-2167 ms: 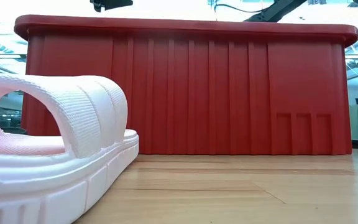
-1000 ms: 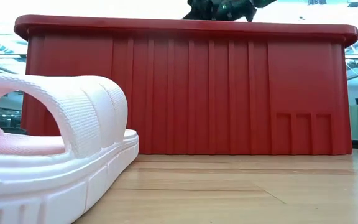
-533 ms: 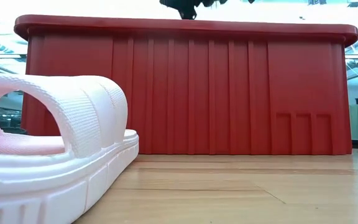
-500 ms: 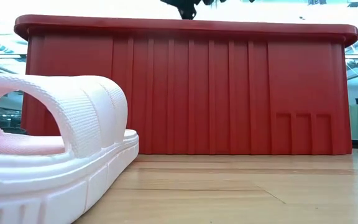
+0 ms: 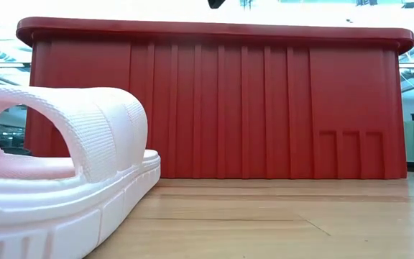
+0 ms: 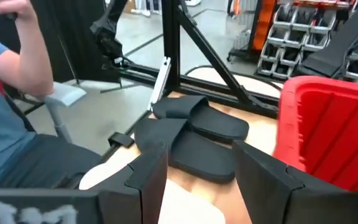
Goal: Pick and place slides into bin
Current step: Put the pink slide into the red container
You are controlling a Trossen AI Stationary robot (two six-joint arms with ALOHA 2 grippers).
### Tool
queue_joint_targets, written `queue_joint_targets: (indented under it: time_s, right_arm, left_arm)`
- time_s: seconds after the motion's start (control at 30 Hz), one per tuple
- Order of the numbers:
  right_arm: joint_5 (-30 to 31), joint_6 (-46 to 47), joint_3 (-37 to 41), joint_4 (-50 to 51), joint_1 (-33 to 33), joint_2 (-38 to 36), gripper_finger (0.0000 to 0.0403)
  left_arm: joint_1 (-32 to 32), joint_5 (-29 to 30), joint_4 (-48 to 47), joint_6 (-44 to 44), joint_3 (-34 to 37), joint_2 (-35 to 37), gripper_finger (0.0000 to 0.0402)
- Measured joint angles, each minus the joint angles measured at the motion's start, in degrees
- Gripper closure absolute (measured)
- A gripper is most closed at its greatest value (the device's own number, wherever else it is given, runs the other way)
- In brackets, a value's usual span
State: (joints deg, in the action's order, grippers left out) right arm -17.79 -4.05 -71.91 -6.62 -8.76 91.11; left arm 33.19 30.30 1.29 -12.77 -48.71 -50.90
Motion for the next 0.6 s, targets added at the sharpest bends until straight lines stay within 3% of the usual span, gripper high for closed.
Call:
queue_joint_targets:
  time_s: [0.23, 0.4, 0.6]
  right_arm:
    - [0.65, 2.41, 2.64, -2.69, -3.48, -0.02, 0.0234]
    - [7.04, 4.17, 5.10, -9.20, -5.37, -0.02, 0.0234]
    - [7.50, 8.15, 5.67, -12.21, -6.90, -0.02, 0.0234]
  left_arm:
    - [4.70, 6.15, 1.64, 1.30, 0.00, -3.11, 0.0149]
    - [7.41, 6.28, 2.06, 4.51, 0.00, -4.42, 0.0149]
    - [10.28, 6.35, 2.04, 7.84, 0.00, -6.06, 0.0149]
